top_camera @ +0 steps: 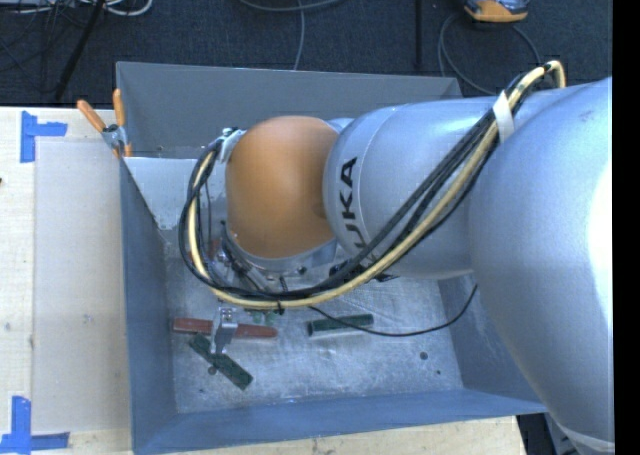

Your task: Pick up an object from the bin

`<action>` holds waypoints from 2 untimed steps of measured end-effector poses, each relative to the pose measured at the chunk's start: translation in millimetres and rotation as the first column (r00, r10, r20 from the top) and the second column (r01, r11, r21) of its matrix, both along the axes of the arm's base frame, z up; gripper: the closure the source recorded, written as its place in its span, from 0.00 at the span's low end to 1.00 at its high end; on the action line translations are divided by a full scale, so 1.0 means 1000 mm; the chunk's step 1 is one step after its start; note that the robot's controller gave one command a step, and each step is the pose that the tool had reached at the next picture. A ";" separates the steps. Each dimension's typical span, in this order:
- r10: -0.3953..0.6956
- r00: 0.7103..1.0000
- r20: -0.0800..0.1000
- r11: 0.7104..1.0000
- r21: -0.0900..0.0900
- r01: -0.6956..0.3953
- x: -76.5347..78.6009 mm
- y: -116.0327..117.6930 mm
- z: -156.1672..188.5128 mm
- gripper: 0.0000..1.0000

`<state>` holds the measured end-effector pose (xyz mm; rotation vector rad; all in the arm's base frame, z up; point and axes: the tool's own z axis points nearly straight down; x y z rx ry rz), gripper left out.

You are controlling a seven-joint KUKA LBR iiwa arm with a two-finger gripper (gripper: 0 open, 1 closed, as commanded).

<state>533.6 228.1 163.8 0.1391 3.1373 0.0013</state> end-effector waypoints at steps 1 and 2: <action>-0.062 0.998 -0.008 0.998 -0.004 0.062 -0.021 -0.017 -0.013 0.00; -0.123 0.992 -0.001 0.992 -0.001 0.123 -0.011 -0.004 -0.026 0.00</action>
Offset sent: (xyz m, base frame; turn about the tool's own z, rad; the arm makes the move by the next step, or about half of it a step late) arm -0.0065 0.0032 -0.0349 0.1428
